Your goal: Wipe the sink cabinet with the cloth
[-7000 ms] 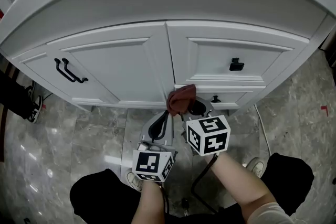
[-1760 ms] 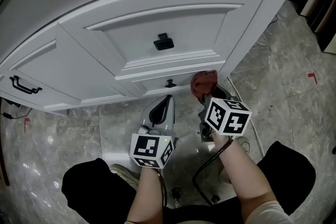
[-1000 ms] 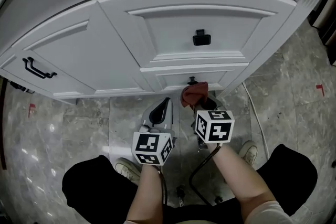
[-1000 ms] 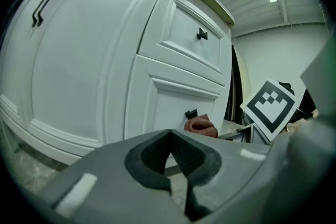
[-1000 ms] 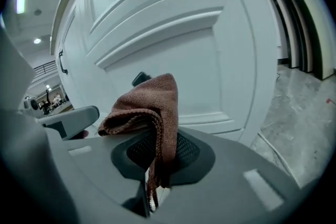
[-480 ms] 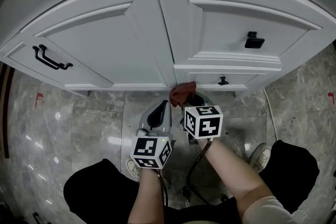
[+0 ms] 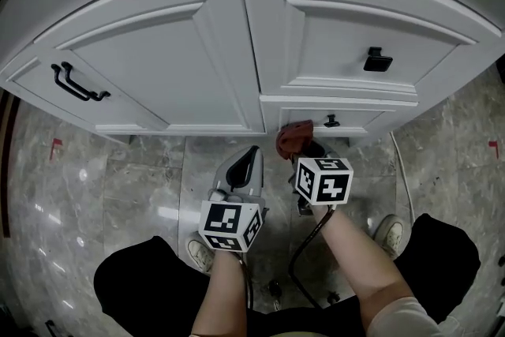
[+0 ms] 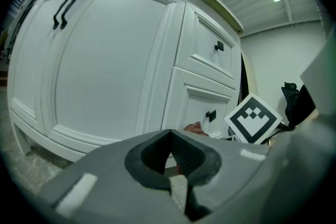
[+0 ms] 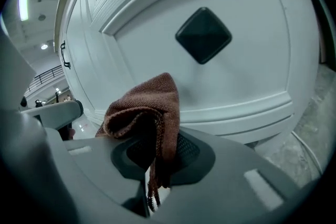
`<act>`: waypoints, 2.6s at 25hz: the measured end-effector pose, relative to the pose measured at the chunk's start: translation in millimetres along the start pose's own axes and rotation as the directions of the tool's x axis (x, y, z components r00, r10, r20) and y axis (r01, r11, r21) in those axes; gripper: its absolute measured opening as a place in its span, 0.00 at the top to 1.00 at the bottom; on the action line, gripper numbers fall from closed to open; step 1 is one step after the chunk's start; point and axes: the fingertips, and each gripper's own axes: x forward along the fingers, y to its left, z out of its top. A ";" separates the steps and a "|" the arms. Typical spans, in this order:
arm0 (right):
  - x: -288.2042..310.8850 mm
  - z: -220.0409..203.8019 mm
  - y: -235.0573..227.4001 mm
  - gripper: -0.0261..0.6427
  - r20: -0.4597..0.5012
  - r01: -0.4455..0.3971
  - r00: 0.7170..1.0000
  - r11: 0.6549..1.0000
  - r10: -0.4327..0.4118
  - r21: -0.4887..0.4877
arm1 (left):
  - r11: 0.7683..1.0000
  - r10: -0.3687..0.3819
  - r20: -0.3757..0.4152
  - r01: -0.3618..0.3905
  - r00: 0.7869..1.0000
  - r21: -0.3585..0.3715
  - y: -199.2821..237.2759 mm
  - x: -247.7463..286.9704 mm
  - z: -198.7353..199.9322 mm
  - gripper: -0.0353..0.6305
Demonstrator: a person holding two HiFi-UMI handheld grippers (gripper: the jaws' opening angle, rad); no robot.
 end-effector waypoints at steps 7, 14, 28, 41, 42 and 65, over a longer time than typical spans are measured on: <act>-23.6 3.2 -45.9 0.84 0.003 0.080 0.997 0.996 -0.080 0.046 | 0.999 -0.043 0.012 0.043 0.999 0.016 -32.9 13.0 10.2 0.95; -52.6 8.3 -99.5 0.84 0.009 0.162 0.986 0.980 -0.164 0.117 | 0.996 -0.086 0.018 0.085 0.996 0.023 -69.3 28.2 14.4 0.95; -95.1 16.5 -176.6 0.84 0.031 0.271 0.960 0.953 -0.278 0.132 | 0.981 -0.193 -0.019 0.193 0.981 0.030 -141.9 63.5 -1.1 0.95; -140.9 47.4 -106.4 0.84 0.148 0.157 0.976 0.987 -0.159 0.026 | 0.988 -0.152 0.125 0.152 0.980 0.009 -132.3 26.2 55.3 0.95; -149.6 55.5 -96.2 0.84 0.175 0.147 0.974 0.989 -0.146 0.006 | 0.990 -0.144 0.149 0.142 0.978 0.021 -132.2 18.4 67.3 0.95; -383.3 106.4 54.8 0.84 0.545 0.142 0.838 0.975 -0.026 -0.172 | 0.991 -0.127 0.448 0.095 0.885 0.092 -210.9 -189.8 193.2 0.95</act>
